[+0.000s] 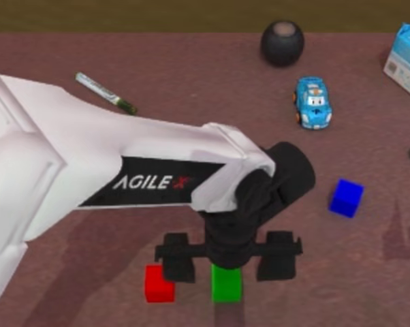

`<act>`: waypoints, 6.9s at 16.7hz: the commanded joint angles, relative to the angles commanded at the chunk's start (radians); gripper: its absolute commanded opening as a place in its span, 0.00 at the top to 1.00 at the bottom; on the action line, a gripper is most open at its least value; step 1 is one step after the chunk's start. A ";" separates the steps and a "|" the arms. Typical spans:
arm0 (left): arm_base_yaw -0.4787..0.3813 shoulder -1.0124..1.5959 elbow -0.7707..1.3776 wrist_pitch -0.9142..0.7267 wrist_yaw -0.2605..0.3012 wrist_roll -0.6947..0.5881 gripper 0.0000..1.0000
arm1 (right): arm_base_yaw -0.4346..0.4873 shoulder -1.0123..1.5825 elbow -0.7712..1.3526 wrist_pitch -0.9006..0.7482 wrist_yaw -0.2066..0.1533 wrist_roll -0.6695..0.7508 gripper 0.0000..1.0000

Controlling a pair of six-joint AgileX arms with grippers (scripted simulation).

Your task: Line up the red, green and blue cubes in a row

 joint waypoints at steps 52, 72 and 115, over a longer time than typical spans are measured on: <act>0.958 -2.053 -1.321 0.820 0.029 0.932 0.00 | 0.334 2.022 1.503 -1.052 0.002 -0.804 0.00; 0.958 -2.053 -1.321 0.820 0.029 0.932 0.00 | 0.336 2.146 1.349 -0.774 0.003 -0.801 0.30; 0.958 -2.053 -1.321 0.820 0.029 0.932 0.00 | 0.721 1.803 1.264 -1.035 -0.011 -0.792 1.00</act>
